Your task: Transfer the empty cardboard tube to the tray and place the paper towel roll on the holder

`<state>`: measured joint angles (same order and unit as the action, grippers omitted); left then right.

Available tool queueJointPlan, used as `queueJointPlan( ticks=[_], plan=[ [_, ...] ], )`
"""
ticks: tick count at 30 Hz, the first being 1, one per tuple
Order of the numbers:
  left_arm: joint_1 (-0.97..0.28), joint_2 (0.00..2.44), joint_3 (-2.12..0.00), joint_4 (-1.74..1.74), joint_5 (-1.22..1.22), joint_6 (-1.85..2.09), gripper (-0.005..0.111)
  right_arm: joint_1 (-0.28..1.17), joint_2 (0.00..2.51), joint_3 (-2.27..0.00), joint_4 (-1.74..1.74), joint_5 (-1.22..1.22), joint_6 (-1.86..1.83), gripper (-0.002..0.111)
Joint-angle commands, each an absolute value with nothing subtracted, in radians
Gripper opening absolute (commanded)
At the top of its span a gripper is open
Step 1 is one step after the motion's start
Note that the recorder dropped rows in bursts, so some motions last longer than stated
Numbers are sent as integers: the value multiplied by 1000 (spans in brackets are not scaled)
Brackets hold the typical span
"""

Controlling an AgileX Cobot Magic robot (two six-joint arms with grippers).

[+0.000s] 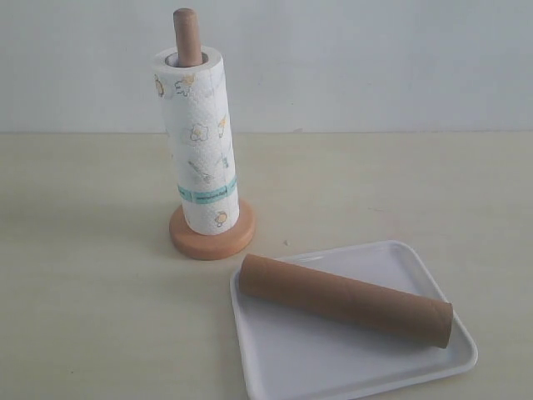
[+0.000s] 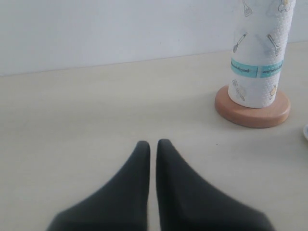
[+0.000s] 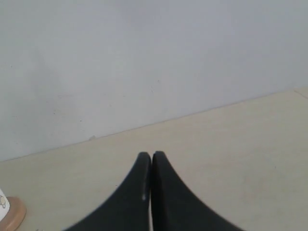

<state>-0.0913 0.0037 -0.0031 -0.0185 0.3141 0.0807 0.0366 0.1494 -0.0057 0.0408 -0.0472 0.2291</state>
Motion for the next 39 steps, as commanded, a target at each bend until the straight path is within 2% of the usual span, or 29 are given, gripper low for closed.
queueJointPlan(
  ticks=[1, 12, 39],
  plan=[
    [-90, 0, 0, -26, 315, 84, 4, 32, 33, 0, 37, 57, 124, 0],
    [-90, 0, 0, -26, 315, 84, 4, 30, 0, 0, 28, 325, 60, 0],
    [-90, 0, 0, -26, 315, 84, 4, 34, 0, 0, -11, 367, 60, 0]
  ],
)
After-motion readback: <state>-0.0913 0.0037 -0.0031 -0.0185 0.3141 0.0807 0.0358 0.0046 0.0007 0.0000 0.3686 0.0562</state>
